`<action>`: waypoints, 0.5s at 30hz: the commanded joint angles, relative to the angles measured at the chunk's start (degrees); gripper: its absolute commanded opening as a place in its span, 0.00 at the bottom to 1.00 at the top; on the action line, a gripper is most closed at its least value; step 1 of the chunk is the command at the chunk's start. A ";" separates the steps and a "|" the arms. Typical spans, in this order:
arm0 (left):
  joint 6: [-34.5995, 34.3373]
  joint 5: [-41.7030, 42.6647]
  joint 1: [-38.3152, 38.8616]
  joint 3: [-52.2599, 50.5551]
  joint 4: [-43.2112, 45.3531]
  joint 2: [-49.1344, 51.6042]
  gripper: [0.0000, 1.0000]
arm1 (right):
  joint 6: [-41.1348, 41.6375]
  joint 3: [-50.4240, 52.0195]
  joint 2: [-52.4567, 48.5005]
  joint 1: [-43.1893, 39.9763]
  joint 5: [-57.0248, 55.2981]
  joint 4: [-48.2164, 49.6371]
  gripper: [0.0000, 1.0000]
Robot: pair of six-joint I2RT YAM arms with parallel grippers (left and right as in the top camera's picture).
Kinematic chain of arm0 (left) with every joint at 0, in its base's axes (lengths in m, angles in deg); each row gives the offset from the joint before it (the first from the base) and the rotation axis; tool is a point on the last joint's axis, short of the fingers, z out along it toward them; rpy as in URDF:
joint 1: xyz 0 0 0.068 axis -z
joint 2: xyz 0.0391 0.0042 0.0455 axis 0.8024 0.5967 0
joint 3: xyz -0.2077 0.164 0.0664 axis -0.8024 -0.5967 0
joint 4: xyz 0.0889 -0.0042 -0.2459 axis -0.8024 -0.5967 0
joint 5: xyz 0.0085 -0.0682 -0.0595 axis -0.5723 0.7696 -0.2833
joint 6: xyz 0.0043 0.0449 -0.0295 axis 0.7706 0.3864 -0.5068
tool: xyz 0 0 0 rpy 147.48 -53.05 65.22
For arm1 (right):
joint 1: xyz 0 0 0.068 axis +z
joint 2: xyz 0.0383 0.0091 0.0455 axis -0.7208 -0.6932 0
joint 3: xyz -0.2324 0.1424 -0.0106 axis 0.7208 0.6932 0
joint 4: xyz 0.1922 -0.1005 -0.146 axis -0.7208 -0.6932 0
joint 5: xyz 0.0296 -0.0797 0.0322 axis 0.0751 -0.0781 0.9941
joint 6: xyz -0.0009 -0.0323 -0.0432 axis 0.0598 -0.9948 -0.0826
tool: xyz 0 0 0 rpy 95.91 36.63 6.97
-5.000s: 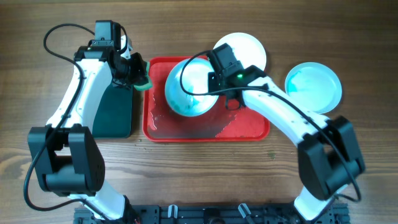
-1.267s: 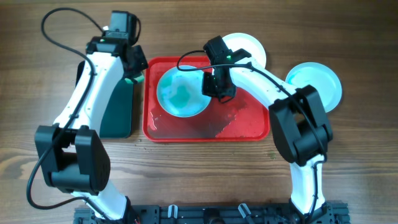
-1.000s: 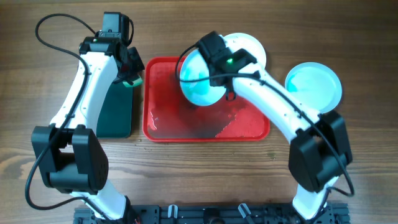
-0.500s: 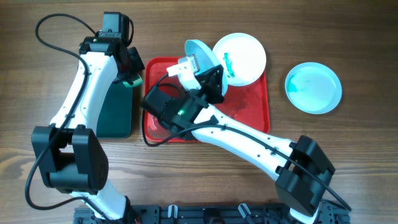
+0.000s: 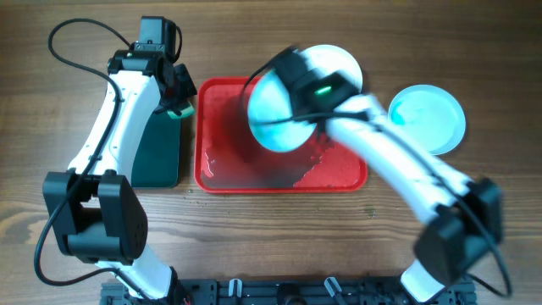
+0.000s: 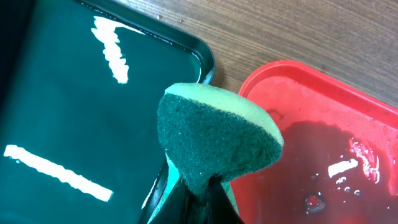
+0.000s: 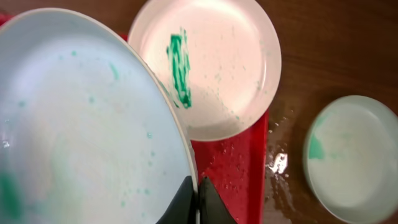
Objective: Clean dirty plates on tray and stack at the side
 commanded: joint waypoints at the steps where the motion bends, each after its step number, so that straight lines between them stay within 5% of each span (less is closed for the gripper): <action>1: -1.14 0.61 -0.09 -0.17 0.04 0.07 0.04 | -8.00 -0.28 7.93 -11.74 24.68 0.22 0.04; 8: -1.16 0.63 -0.09 -0.17 0.07 0.07 0.04 | -8.59 4.15 9.49 -42.53 29.14 -2.60 0.04; 15: -1.18 0.66 -0.04 -0.17 0.26 0.07 0.04 | -7.56 20.55 9.40 -58.64 26.14 11.21 0.04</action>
